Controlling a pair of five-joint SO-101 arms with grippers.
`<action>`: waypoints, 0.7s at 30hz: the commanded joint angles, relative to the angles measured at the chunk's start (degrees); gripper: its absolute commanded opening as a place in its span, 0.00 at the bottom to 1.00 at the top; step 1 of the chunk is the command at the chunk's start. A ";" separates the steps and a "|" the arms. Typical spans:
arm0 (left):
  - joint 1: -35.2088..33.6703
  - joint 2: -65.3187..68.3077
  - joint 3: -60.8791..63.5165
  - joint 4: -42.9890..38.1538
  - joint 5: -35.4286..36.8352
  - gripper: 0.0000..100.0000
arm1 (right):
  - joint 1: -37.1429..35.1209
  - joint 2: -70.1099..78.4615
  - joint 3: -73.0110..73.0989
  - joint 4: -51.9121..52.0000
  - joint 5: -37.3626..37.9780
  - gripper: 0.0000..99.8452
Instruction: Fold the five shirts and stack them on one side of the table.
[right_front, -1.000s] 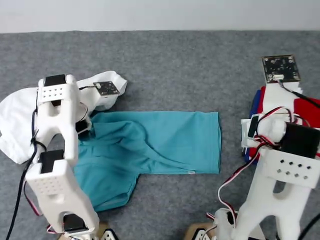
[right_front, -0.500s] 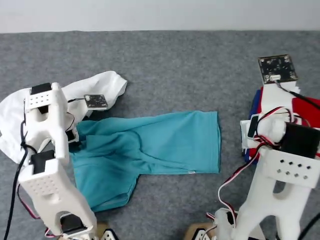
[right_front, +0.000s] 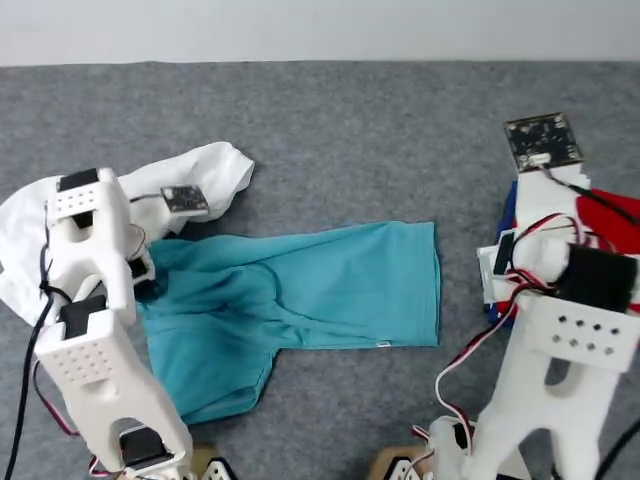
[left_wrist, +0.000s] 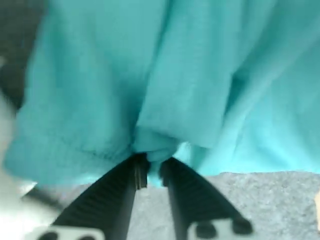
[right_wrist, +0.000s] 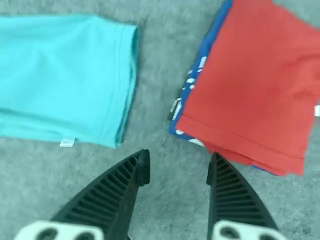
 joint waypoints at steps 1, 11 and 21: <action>-0.35 -6.07 -5.14 3.87 2.02 0.11 | -3.38 -0.84 0.53 1.80 0.62 0.20; 3.96 -13.89 -6.29 2.73 8.18 0.10 | -11.03 7.52 0.62 -2.15 0.53 0.20; 13.10 -6.33 -6.37 -18.99 32.79 0.01 | -13.76 10.07 0.09 -2.95 0.44 0.20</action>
